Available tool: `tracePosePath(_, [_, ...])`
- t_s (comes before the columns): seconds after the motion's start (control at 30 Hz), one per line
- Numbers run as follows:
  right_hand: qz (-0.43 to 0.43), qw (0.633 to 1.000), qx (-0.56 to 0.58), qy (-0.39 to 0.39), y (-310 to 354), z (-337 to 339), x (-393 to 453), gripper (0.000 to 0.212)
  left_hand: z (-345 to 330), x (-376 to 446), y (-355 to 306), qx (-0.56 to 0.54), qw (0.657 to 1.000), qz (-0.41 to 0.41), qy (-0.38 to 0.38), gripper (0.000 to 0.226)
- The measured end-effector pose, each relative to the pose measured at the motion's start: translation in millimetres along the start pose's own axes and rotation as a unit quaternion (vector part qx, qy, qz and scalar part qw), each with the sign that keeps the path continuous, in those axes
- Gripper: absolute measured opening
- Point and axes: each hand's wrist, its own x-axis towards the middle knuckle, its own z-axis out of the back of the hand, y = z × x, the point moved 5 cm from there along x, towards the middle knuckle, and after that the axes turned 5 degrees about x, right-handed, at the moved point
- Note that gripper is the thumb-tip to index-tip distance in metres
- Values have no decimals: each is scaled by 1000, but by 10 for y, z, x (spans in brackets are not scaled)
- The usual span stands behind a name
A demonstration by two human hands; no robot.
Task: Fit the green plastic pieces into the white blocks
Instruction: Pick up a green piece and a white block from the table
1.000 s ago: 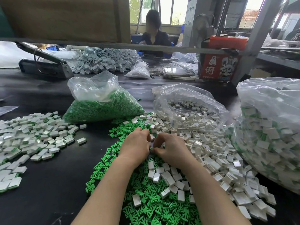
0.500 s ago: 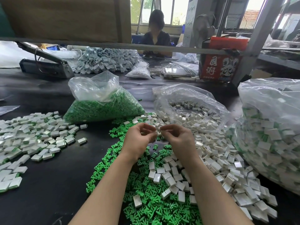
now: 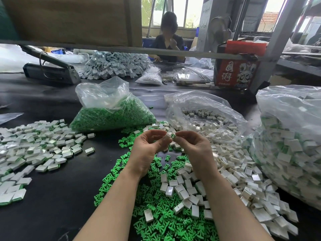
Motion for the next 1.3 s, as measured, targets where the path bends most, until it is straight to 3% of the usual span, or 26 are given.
tracePosePath(0.3, [-8,1000,2,22,9,-15,0,11,-43,-33,-15,32,999,-9,23,19])
tracePosePath(0.4, [-21,999,14,39,4,-27,-6,27,-53,-41,-15,34,999,-7,23,29])
tracePosePath(0.57, [-35,997,62,31,3,-13,0,20,-55,-37,-6,30,999,6,15,45])
tracePosePath(0.8, [-20,997,78,-2,14,50,6,5,-54,-34,-15,38,999,5,10,22])
tracePosePath(1.03, [-30,995,91,-4,-4,62,14,5,-91,-55,-25,42,999,17,16,26])
tracePosePath(1.3, [-36,993,110,15,12,49,1,25,-110,-46,-10,74,997,-2,25,19])
